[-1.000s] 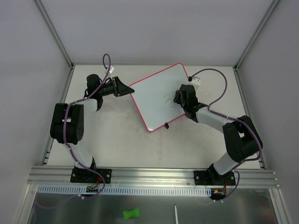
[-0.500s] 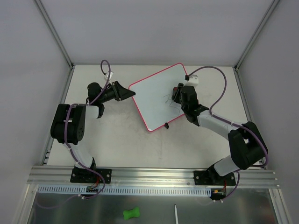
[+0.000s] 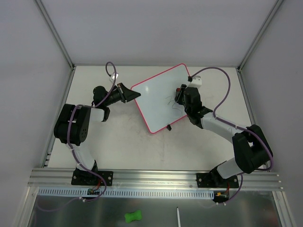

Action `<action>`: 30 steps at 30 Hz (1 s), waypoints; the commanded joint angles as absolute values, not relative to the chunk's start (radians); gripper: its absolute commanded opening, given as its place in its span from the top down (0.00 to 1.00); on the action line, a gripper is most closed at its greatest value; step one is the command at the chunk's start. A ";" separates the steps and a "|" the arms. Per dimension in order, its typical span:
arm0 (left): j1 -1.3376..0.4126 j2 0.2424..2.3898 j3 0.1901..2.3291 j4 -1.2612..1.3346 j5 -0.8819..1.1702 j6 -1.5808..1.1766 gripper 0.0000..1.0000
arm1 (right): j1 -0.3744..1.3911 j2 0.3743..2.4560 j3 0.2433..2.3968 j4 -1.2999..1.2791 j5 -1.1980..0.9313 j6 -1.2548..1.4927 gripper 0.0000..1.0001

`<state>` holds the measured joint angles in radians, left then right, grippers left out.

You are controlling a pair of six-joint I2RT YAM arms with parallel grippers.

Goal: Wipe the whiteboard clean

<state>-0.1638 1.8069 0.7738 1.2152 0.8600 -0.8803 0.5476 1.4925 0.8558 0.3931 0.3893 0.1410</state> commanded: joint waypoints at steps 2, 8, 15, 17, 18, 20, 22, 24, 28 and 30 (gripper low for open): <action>-0.172 1.824 0.793 1.305 0.879 -0.883 0.95 | 0.551 1.462 0.857 0.451 0.416 0.129 1.00; -0.169 1.858 0.825 1.275 0.907 -0.887 1.00 | 0.552 1.463 0.853 0.451 0.411 0.132 1.00; -0.147 1.899 0.937 1.137 1.040 -0.882 1.00 | 0.583 1.474 0.850 0.488 0.406 0.111 1.00; -0.138 1.914 0.979 1.099 1.075 -0.879 1.00 | 0.600 1.483 0.857 0.494 0.426 0.074 1.00; -0.135 1.922 0.994 1.080 1.110 -0.880 1.00 | 0.615 1.499 0.871 0.492 0.433 0.066 1.00; -0.129 1.948 1.032 1.049 1.143 -0.900 1.00 | 0.627 1.514 0.887 0.492 0.437 0.048 1.00; -0.126 1.963 1.049 1.049 1.169 -0.916 1.00 | 0.647 1.540 0.906 0.492 0.439 0.032 1.00; -0.126 1.979 1.052 1.051 1.181 -0.920 1.00 | 0.667 1.557 0.922 0.492 0.443 0.009 1.00; -0.121 1.983 1.058 1.048 1.198 -0.922 1.00 | 0.698 1.592 0.948 0.508 0.454 -0.047 1.00; -0.118 1.980 1.058 1.045 1.201 -0.920 1.00 | 0.706 1.609 0.957 0.521 0.442 -0.061 1.00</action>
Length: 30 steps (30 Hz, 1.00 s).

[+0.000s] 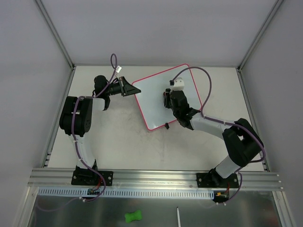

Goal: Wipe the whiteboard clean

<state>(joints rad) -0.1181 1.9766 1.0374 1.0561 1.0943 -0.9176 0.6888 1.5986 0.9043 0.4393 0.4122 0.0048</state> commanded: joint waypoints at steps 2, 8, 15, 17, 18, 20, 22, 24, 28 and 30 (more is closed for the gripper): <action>-0.115 1.974 1.051 1.043 1.195 -0.913 1.00 | 0.709 1.637 0.975 0.537 0.425 -0.078 1.00; -0.115 1.959 1.043 0.999 1.183 -0.864 1.00 | 0.701 1.703 1.028 0.467 0.494 -0.003 1.00; -0.115 1.937 1.043 0.919 1.163 -0.810 1.00 | 0.612 1.680 0.967 0.367 0.562 0.216 1.00; -0.115 1.936 1.043 0.911 1.161 -0.807 1.00 | 0.560 1.677 0.930 0.357 0.537 0.299 1.00; -0.115 1.934 1.043 0.911 1.163 -0.807 1.00 | 0.545 1.674 0.920 0.348 0.532 0.329 1.00; -0.115 1.930 1.042 0.908 1.161 -0.802 1.00 | 0.505 1.667 0.887 0.322 0.535 0.417 1.00; -0.114 1.925 1.040 0.899 1.160 -0.796 1.00 | 0.482 1.655 0.865 0.292 0.557 0.463 1.00; -0.115 1.921 1.042 0.890 1.157 -0.788 1.00 | 0.474 1.632 0.853 0.238 0.626 0.534 1.00; -0.115 1.917 1.043 0.881 1.157 -0.782 1.00 | 0.454 1.624 0.844 0.183 0.629 0.572 1.00; -0.115 1.917 1.043 0.877 1.154 -0.781 1.00 | 0.454 1.626 0.850 0.183 0.609 0.560 1.00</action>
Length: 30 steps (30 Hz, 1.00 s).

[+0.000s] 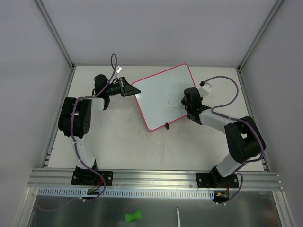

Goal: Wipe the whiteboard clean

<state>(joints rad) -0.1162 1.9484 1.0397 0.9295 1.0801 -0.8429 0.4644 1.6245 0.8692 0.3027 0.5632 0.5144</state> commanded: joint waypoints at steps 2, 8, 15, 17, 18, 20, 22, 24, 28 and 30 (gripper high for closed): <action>-0.115 1.917 1.043 0.874 1.154 -0.779 1.00 | 0.454 1.628 0.851 0.211 0.588 0.537 1.00; -0.115 1.916 1.045 0.862 1.151 -0.773 1.00 | 0.532 1.618 0.822 0.433 0.446 0.332 1.00; -0.115 1.914 1.048 0.844 1.147 -0.761 1.00 | 0.745 1.657 0.871 0.538 0.456 0.075 1.00; -0.115 1.914 1.049 0.838 1.147 -0.758 1.00 | 0.794 1.686 0.891 0.545 0.457 0.046 1.00; -0.115 1.913 1.051 0.838 1.147 -0.758 1.00 | 0.802 1.715 0.917 0.532 0.460 0.048 0.99; -0.115 1.911 1.051 0.828 1.147 -0.753 1.00 | 0.816 1.733 0.936 0.506 0.462 0.055 1.00; -0.115 1.910 1.051 0.824 1.147 -0.749 1.00 | 0.813 1.738 0.937 0.483 0.506 0.084 1.00; -0.115 1.908 1.051 0.819 1.147 -0.746 1.00 | 0.801 1.729 0.928 0.460 0.564 0.135 1.00; -0.115 1.908 1.051 0.815 1.144 -0.744 1.00 | 0.701 1.680 0.867 0.399 0.600 0.292 1.00; -0.115 1.908 1.051 0.813 1.144 -0.742 1.00 | 0.661 1.646 0.799 0.394 0.603 0.369 1.00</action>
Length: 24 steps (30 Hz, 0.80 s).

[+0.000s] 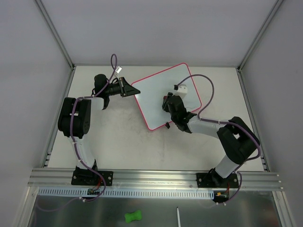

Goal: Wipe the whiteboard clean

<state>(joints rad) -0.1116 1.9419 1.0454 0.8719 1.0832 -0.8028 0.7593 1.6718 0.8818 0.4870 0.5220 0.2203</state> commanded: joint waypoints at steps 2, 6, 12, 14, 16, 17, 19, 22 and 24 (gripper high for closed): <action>-0.115 1.908 1.051 0.813 1.144 -0.742 1.00 | 0.606 1.619 0.738 0.394 0.601 0.470 1.00; -0.115 1.907 1.051 0.808 1.144 -0.736 1.00 | 0.557 1.572 0.701 0.330 0.675 0.578 1.00; -0.115 1.907 1.052 0.799 1.144 -0.733 1.00 | 0.508 1.548 0.712 0.238 0.690 0.629 1.00; -0.115 1.907 1.052 0.795 1.144 -0.730 1.00 | 0.489 1.543 0.716 0.236 0.677 0.624 1.00; -0.115 1.905 1.054 0.790 1.144 -0.727 1.00 | 0.463 1.543 0.719 0.238 0.637 0.626 1.00; -0.115 1.905 1.054 0.788 1.144 -0.727 1.00 | 0.454 1.549 0.726 0.236 0.624 0.627 1.00; -0.115 1.905 1.055 0.784 1.143 -0.723 1.00 | 0.428 1.562 0.730 0.238 0.592 0.675 1.00; -0.115 1.905 1.057 0.779 1.143 -0.721 1.00 | 0.400 1.580 0.730 0.239 0.575 0.742 1.00; -0.115 1.907 1.057 0.778 1.141 -0.721 1.00 | 0.393 1.586 0.723 0.238 0.595 0.831 1.00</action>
<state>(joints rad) -0.1123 1.9293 1.0508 0.8341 1.0897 -0.7795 0.4355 1.5639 0.7185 0.2943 0.5346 0.7010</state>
